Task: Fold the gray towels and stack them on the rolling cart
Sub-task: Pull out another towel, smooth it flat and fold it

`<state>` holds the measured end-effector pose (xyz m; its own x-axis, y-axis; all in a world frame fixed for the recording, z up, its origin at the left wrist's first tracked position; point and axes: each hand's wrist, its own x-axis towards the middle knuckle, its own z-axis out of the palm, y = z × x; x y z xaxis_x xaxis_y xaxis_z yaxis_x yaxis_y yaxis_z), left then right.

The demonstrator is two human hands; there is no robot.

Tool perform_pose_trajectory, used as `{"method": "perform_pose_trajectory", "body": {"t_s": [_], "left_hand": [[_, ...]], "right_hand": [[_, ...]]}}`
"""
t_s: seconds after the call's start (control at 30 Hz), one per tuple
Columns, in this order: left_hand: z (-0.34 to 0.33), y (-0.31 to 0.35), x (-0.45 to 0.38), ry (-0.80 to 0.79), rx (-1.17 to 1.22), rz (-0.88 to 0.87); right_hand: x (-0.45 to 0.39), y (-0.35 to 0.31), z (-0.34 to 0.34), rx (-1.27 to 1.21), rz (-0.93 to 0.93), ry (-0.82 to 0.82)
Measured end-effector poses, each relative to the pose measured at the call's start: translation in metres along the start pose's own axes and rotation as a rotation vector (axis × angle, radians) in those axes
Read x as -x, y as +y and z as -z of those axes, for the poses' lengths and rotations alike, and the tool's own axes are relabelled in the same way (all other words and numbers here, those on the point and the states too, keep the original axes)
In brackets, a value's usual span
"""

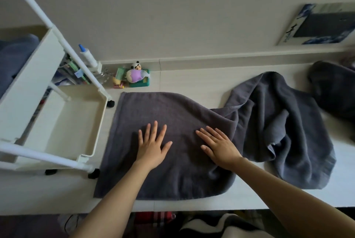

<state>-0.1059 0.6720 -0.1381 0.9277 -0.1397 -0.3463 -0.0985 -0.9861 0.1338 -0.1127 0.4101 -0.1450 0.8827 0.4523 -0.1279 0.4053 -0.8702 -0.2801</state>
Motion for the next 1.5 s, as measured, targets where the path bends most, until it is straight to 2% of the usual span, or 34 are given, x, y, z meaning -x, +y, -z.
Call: {"method": "perform_pose_trajectory", "body": {"t_s": [0.13,0.33,0.5,0.63,0.7,0.8,0.87,0.97,1.1,1.2,1.27,1.37,1.43,1.5], "left_hand": [[0.012,0.042,-0.012,0.021,0.016,-0.088],[0.022,0.127,-0.034,0.022,0.062,-0.224],[0.02,0.208,-0.044,0.12,0.121,-0.325],[0.012,0.279,-0.046,0.223,0.227,-0.432],[0.005,0.31,-0.051,0.22,0.301,-0.457],[-0.005,0.355,-0.053,0.036,0.467,-0.365],[-0.015,0.37,-0.056,-0.026,0.376,-0.292],[-0.025,0.369,-0.056,0.027,0.251,-0.229],[-0.022,0.367,-0.053,0.008,0.425,-0.112],[-0.012,0.365,-0.058,-0.224,0.419,-0.089],[0.004,0.373,-0.064,-0.339,0.321,-0.125],[0.029,0.401,-0.077,-0.218,0.295,-0.263],[0.048,0.427,-0.081,-0.123,0.485,-0.386],[0.069,0.456,-0.084,-0.115,0.653,-0.551]], "right_hand": [[0.03,0.013,0.017,0.004,-0.097,0.19],[0.088,0.065,0.032,0.019,-0.386,0.464],[0.136,0.116,0.03,-0.076,-0.588,0.498],[0.17,0.163,0.029,-0.284,-0.846,0.365],[0.177,0.182,0.03,-0.326,-0.892,0.335],[0.188,0.21,0.034,-0.264,-0.942,0.266],[0.195,0.222,0.036,-0.266,-0.984,0.234],[0.203,0.232,0.039,-0.308,-1.092,0.321],[0.213,0.248,0.048,-0.374,-1.22,0.423],[0.214,0.259,0.06,-0.764,-1.232,0.547],[0.211,0.264,0.071,-1.005,-1.171,0.655],[0.207,0.262,0.099,-1.17,-0.998,0.786],[0.207,0.259,0.123,-1.187,-0.873,0.792],[0.208,0.256,0.142,-1.119,-0.772,0.756]]}}
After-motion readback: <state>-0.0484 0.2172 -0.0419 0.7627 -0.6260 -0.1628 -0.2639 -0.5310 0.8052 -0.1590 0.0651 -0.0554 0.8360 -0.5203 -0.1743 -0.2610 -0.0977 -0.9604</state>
